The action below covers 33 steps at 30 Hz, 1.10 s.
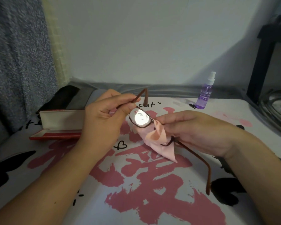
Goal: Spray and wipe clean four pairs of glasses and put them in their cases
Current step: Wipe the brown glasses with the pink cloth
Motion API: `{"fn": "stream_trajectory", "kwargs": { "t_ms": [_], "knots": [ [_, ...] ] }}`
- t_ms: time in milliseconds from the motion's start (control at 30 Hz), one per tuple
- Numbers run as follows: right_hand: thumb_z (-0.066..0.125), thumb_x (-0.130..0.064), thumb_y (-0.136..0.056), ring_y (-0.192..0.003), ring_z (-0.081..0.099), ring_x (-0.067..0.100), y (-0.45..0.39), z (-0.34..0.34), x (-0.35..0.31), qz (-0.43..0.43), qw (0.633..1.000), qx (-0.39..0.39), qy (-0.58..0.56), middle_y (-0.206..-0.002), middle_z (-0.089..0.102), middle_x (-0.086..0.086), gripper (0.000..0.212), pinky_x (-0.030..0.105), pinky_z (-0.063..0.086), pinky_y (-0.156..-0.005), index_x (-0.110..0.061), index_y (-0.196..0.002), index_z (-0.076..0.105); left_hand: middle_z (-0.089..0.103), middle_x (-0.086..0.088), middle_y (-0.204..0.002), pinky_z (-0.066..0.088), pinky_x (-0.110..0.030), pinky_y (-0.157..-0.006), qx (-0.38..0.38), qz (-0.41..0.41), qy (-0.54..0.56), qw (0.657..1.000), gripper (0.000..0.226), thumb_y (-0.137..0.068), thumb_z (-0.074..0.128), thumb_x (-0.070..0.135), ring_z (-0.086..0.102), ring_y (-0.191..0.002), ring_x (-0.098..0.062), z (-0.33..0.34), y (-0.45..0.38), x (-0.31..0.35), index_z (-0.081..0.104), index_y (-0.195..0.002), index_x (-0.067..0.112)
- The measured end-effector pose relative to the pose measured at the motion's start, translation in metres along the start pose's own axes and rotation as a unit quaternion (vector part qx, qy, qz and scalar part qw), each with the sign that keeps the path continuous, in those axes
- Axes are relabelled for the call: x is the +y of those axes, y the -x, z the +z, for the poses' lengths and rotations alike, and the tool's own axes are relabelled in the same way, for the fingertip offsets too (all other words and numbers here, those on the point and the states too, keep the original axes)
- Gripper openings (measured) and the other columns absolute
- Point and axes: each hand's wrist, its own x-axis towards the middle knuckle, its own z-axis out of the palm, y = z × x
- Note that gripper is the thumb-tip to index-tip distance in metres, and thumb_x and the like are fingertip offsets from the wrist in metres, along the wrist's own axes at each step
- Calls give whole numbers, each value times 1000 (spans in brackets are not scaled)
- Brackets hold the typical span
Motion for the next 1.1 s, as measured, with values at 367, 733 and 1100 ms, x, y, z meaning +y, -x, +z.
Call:
{"fn": "stream_trajectory", "kwargs": {
  "t_ms": [367, 733, 1100],
  "knots": [
    [70, -9, -92, -80, 68, 22, -9, 6, 8, -8, 992, 7, 122, -91, 74, 16, 8, 38, 55, -81, -2, -96, 68, 71, -2, -97, 55, -24, -87, 9, 0, 6, 1000, 26, -88, 71, 4, 68, -93, -11, 7, 3, 2, 74, -102, 26],
    [63, -11, -96, -66, 58, 7, -9, 11, 7, -54, 992, 14, 111, -68, 64, -4, 21, 24, 47, -66, -11, -76, 68, 73, -9, -98, 57, -35, -92, 4, -69, 62, 996, 25, -89, 70, 3, 71, -97, -24, 2, 0, 2, 76, -98, 26],
    [64, 11, -88, -72, 61, 19, -11, 10, 12, -1, 997, -15, 70, -76, 66, 8, 16, 26, 51, -65, -5, -86, 66, 75, 2, -94, 54, -22, -87, -5, -81, 52, 995, 25, -87, 71, 0, 71, -94, -12, 3, -2, 0, 77, -95, 23]
  ]
}}
